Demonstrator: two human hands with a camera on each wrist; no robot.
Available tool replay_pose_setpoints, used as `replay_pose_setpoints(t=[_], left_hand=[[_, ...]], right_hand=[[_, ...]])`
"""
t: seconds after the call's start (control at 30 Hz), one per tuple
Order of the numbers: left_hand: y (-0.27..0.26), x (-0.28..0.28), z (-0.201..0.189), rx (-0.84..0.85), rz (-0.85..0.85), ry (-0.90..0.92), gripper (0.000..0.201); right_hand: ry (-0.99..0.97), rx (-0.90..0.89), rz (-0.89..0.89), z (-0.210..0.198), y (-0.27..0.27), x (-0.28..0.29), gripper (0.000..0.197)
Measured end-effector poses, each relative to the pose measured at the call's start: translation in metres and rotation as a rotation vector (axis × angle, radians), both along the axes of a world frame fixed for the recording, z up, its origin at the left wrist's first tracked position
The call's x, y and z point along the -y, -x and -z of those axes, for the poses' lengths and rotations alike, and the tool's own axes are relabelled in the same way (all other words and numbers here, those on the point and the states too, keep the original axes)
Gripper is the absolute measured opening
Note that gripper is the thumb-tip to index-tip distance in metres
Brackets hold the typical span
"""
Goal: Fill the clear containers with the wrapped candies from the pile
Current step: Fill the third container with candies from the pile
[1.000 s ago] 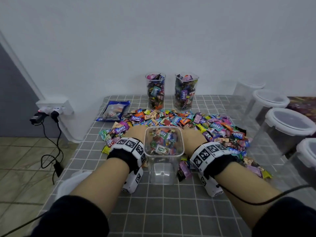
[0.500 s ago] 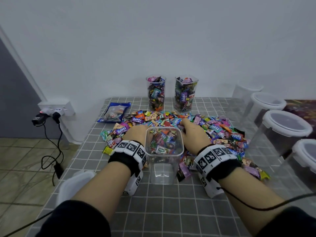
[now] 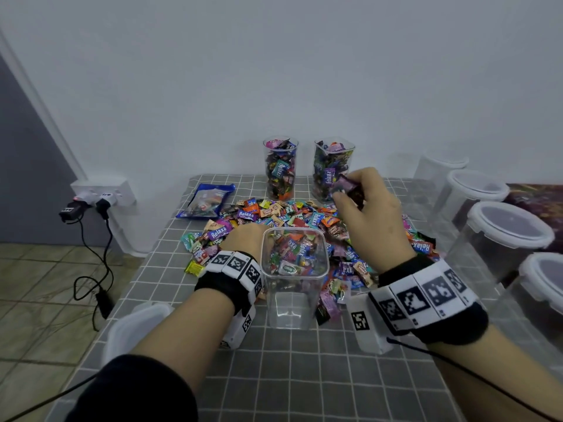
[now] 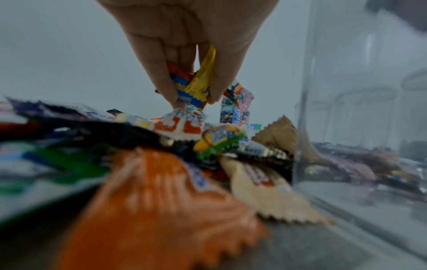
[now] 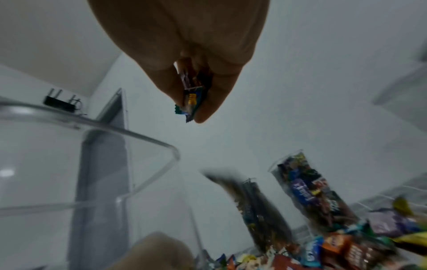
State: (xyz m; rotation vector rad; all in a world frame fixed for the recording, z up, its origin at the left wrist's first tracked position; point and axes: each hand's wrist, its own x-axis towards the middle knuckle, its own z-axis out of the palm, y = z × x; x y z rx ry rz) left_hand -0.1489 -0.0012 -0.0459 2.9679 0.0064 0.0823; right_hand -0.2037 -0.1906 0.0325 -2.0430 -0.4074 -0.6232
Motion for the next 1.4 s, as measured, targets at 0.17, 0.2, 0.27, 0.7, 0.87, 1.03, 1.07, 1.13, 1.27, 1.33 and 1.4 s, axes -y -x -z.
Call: replay_pose_setpoints(t=[0.17, 0.2, 0.27, 0.7, 0.87, 1.03, 1.07, 1.13, 1.27, 1.33, 1.4], left_hand=[[-0.001, 0.000, 0.001, 0.003, -0.002, 0.006, 0.026], [0.000, 0.001, 0.001, 0.012, 0.011, -0.004, 0.026], [-0.001, 0.001, 0.002, 0.028, 0.034, -0.025, 0.027], [0.005, -0.001, 0.004, 0.054, 0.072, 0.020, 0.025], [0.014, -0.004, -0.002, 0.084, 0.050, 0.027, 0.026], [0.030, -0.015, -0.015, 0.164, -0.074, 0.237, 0.024], [0.032, -0.018, -0.019, 0.173, -0.099, 0.287, 0.023], [0.037, -0.024, -0.029, 0.217, -0.117, 0.397, 0.020], [0.047, -0.030, -0.059, 0.339, -0.076, 0.539, 0.018], [0.056, -0.028, -0.075, 0.381, -0.026, 0.606, 0.023], [0.068, -0.022, -0.089, 0.410, 0.051, 0.656, 0.021]], right_hand=[[0.076, 0.051, -0.129, 0.005, 0.012, -0.017, 0.007], [0.095, 0.064, -0.151, 0.009, 0.013, -0.019, 0.005], [0.130, 0.097, -0.181, 0.015, 0.017, -0.022, 0.008], [0.264, 0.161, -0.256, 0.020, 0.025, -0.023, 0.027], [0.192, 0.199, -0.271, 0.023, 0.032, -0.019, 0.037], [0.185, 0.162, -0.214, 0.025, 0.039, -0.009, 0.046], [0.186, 0.093, -0.212, 0.026, 0.040, -0.007, 0.053], [0.144, -0.140, -0.255, 0.031, 0.042, -0.005, 0.070], [0.021, -0.476, -0.348, 0.042, 0.044, -0.004, 0.100], [-0.034, -0.534, -0.403, 0.045, 0.044, -0.006, 0.096], [-0.059, -0.545, -0.413, 0.050, 0.042, -0.008, 0.088]])
